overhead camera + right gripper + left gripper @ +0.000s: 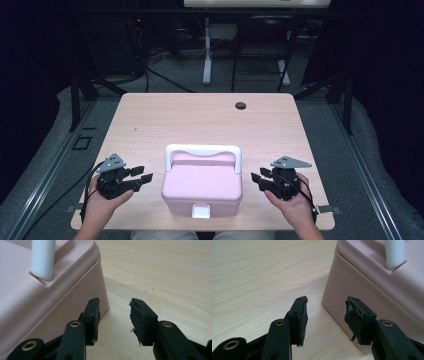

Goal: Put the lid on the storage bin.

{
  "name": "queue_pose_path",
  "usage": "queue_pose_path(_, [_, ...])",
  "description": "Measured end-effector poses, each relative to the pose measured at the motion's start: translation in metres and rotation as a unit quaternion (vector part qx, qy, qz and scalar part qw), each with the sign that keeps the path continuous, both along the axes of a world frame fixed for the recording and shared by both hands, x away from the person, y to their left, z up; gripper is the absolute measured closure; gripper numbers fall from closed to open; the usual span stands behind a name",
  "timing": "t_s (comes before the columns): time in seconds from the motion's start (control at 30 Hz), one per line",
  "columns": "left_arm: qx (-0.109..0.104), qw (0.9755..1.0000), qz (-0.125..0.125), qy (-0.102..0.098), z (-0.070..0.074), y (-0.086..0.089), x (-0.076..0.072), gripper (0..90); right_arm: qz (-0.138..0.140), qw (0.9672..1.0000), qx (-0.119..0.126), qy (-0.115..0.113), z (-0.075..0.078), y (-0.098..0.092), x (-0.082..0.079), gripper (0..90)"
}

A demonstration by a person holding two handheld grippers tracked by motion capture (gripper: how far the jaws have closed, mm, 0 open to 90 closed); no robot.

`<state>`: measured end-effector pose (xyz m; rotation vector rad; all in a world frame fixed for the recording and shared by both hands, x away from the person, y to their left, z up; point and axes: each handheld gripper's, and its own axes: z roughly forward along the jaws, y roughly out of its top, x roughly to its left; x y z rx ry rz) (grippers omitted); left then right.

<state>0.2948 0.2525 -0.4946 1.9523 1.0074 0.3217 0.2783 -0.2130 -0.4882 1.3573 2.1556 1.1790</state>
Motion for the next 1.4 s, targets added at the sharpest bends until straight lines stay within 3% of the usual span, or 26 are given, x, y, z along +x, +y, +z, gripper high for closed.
queue_pose_path(0.13, [0.001,1.0,0.004,0.003,-0.005,0.002,0.001,50.9,-0.005,1.0,-0.003,0.002,-0.004,-0.002,0.001,57.5])
queue_pose_path(0.3, [-0.004,1.0,0.008,0.003,-0.012,0.002,0.003,50.4,-0.012,0.9998,-0.013,-0.011,-0.009,-0.002,0.003,54.5])
queue_pose_path(0.77, [0.002,0.9999,0.013,0.008,-0.032,0.0,0.007,50.3,-0.014,0.9999,-0.008,0.004,-0.025,-0.001,0.009,54.6])
queue_pose_path(1.0, [0.008,0.9997,0.018,0.011,-0.04,0.0,0.008,50.3,-0.012,0.9996,-0.022,0.015,-0.032,0.001,0.011,54.6])
queue_pose_path(1.23, [0.013,0.9998,0.012,0.009,-0.045,-0.007,0.008,50.0,-0.011,0.9995,-0.03,0.007,-0.041,0.004,0.014,53.1])
queue_pose_path(1.4, [0.015,0.9997,0.014,0.01,-0.049,-0.007,0.009,49.9,-0.012,0.9995,-0.025,0.014,-0.046,0.005,0.016,52.7])
